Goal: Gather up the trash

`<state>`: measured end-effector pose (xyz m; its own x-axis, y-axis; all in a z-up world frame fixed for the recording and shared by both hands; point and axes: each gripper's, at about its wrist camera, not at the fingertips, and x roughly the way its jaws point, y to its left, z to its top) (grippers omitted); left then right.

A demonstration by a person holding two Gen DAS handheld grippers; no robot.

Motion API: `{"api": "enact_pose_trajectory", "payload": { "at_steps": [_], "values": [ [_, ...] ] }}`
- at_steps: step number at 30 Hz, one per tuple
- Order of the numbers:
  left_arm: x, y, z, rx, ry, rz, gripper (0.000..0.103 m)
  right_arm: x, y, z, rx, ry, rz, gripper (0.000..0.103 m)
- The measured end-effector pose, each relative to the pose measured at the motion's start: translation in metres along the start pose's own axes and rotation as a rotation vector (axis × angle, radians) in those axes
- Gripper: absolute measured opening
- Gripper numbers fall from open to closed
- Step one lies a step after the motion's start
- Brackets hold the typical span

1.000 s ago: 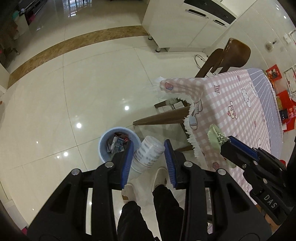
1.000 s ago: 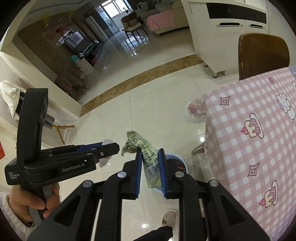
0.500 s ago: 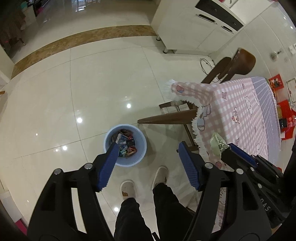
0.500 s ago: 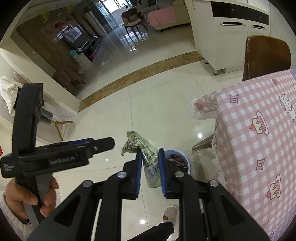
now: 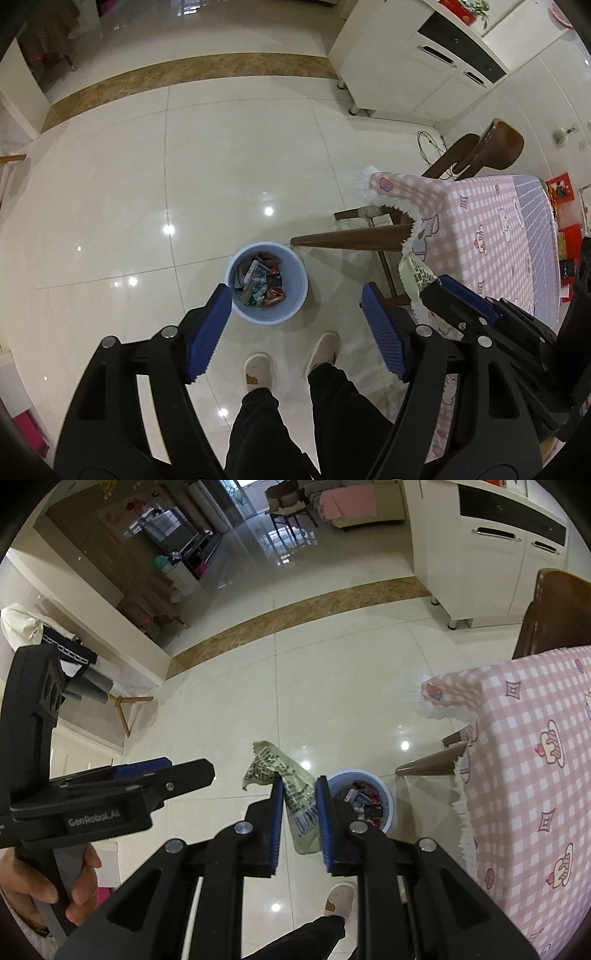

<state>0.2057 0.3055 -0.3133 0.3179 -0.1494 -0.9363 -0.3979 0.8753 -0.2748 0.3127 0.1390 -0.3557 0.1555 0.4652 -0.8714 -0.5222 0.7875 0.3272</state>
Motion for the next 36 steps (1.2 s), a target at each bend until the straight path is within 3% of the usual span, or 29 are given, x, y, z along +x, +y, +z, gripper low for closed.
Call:
{"api": "enact_pose_trajectory", "payload": {
  "at_steps": [14,22,29,36],
  "values": [
    [-0.024,0.019,-0.007,-0.033,-0.023,0.012,0.073,0.004,0.015,0.008,-0.002,0.029,-0.019,0.023],
    [-0.041,0.011,-0.014,0.014,-0.047,0.032,0.073,-0.015,0.019,0.003,0.001,0.004,-0.036,0.025],
    [-0.066,-0.025,-0.023,0.129,-0.093,0.066,0.073,-0.066,0.007,-0.013,0.047,-0.065,-0.080,0.028],
    [-0.115,-0.082,-0.040,0.246,-0.211,0.059,0.076,-0.143,-0.006,-0.034,0.075,-0.185,-0.131,0.036]
  ]
}}
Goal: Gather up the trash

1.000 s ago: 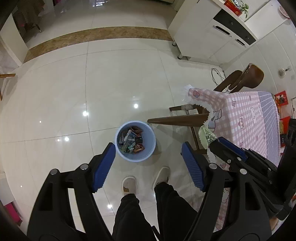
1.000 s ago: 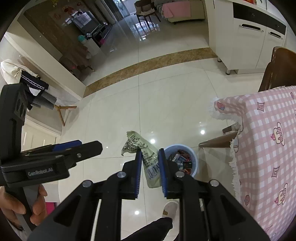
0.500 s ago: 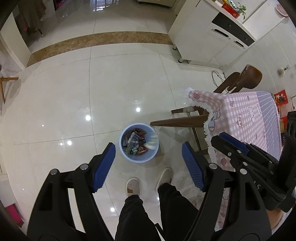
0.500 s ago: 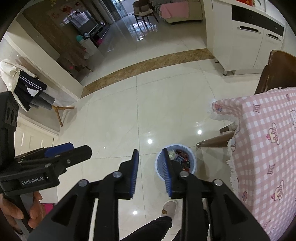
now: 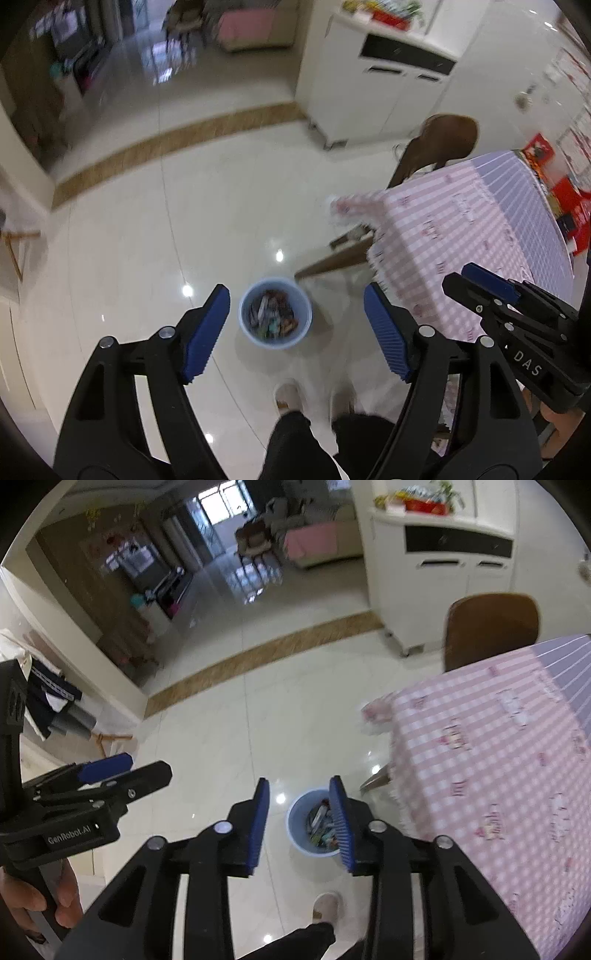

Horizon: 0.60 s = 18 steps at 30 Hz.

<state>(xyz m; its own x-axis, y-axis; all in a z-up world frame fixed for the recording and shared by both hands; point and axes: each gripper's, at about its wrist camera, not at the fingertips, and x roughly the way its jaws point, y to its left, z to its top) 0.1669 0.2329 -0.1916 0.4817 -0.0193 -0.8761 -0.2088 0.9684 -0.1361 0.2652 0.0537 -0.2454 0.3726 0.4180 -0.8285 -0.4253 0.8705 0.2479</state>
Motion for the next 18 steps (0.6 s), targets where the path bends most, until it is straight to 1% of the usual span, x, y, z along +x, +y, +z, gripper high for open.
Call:
{"api": "enact_pose_trajectory", "payload": {
  "at_steps": [3,5,7,10,13,16,18],
  "values": [
    [-0.030,-0.026,-0.002,0.040,-0.072,0.013,0.077,-0.038,-0.011,-0.006,-0.006,-0.065,-0.014,0.042],
    [-0.049,-0.040,-0.007,0.052,-0.115,0.020,0.078,-0.068,-0.019,-0.013,-0.018,-0.118,-0.027,0.047],
    [-0.064,-0.054,-0.012,0.062,-0.148,0.028,0.078,-0.094,-0.027,-0.021,-0.030,-0.161,-0.038,0.050],
    [-0.093,-0.080,-0.028,0.062,-0.211,0.032,0.079,-0.131,-0.039,-0.037,-0.048,-0.221,-0.054,0.056],
    [-0.119,-0.106,-0.047,0.055,-0.261,0.038,0.081,-0.168,-0.050,-0.058,-0.069,-0.274,-0.069,0.059],
    [-0.149,-0.136,-0.075,0.050,-0.339,0.041,0.082,-0.202,-0.060,-0.083,-0.097,-0.327,-0.076,0.065],
    [-0.165,-0.152,-0.093,0.050,-0.383,0.043,0.087,-0.223,-0.066,-0.100,-0.116,-0.360,-0.080,0.067]
  ]
}}
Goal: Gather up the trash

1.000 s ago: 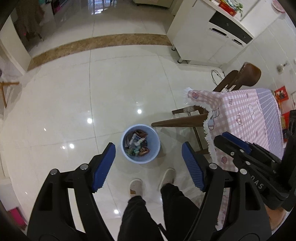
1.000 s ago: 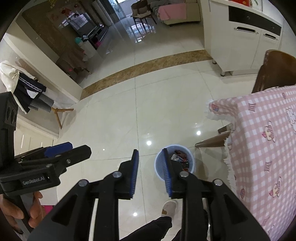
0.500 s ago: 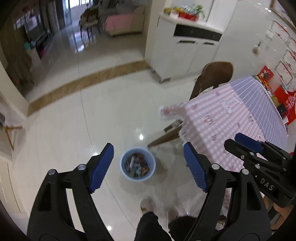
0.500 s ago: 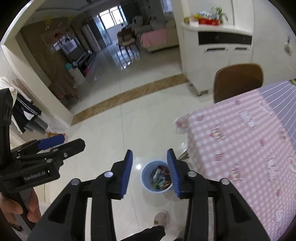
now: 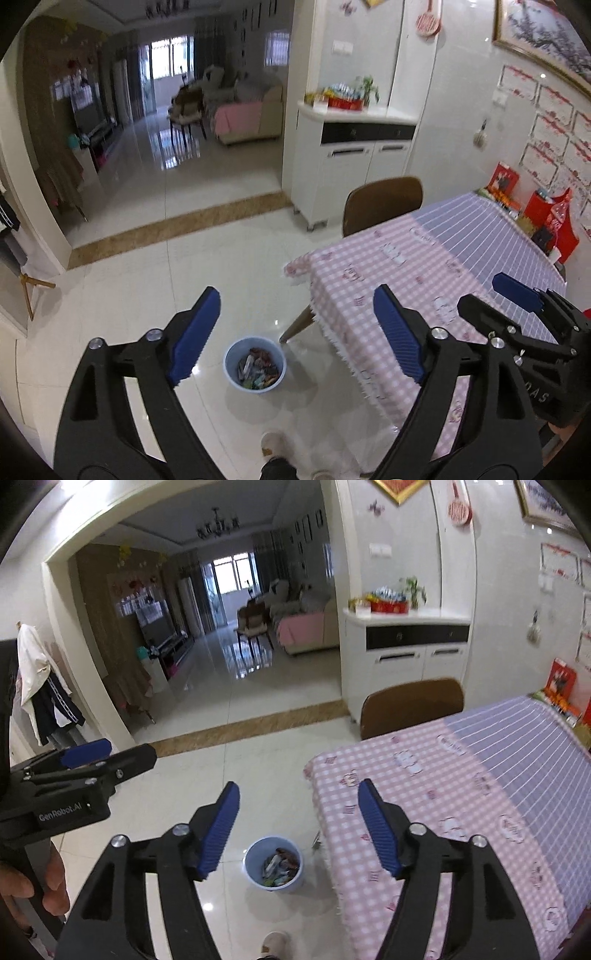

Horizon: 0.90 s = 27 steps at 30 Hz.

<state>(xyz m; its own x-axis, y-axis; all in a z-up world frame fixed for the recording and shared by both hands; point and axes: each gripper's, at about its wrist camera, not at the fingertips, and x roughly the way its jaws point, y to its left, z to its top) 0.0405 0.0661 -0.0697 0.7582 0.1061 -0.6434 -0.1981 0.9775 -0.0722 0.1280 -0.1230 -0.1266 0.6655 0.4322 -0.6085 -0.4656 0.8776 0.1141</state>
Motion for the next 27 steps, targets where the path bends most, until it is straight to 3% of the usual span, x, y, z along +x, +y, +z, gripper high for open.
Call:
{"api": "enact_pose_trajectory", "payload": {
  "at_steps": [5,13,27],
  "values": [
    [-0.043,-0.032,-0.023,-0.003,-0.077,-0.025,0.090,-0.059,-0.012,-0.024,-0.010,-0.074,-0.020,0.072],
    [-0.097,-0.054,-0.039,0.051,-0.174,-0.013,0.093,-0.107,-0.016,-0.046,0.027,-0.136,-0.030,0.075],
    [-0.140,-0.027,-0.048,0.084,-0.234,-0.002,0.095,-0.135,0.034,-0.058,0.029,-0.188,-0.059,0.076]
  ]
}}
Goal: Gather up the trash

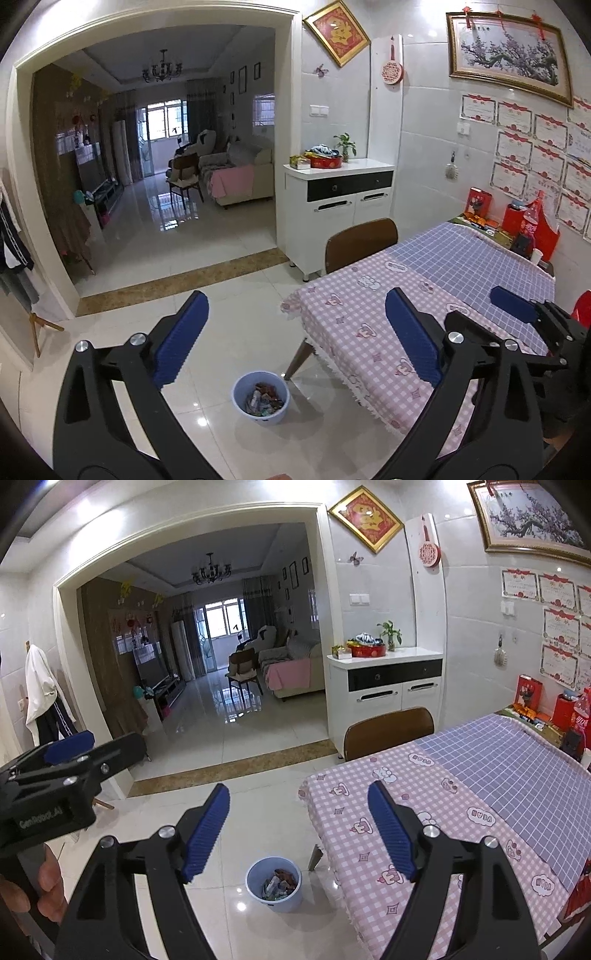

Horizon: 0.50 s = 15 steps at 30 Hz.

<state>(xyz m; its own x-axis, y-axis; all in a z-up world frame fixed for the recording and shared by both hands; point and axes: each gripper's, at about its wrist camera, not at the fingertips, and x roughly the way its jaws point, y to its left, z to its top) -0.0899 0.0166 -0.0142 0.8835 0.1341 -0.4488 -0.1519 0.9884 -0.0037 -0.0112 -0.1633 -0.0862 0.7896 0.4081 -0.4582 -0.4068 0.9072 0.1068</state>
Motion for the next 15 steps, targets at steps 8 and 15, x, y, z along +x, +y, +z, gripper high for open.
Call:
{"api": "enact_pose_trajectory", "payload": {
  "at_steps": [8,15],
  "values": [
    [-0.009,0.013,-0.001,0.020,-0.008,-0.016,0.096,-0.007,0.016,-0.001,0.001,-0.008,-0.019,0.077],
    [-0.015,0.021,-0.003,0.018,-0.021,-0.039,0.096,-0.012,0.022,-0.003,0.007,-0.009,-0.032,0.077]
  ]
}}
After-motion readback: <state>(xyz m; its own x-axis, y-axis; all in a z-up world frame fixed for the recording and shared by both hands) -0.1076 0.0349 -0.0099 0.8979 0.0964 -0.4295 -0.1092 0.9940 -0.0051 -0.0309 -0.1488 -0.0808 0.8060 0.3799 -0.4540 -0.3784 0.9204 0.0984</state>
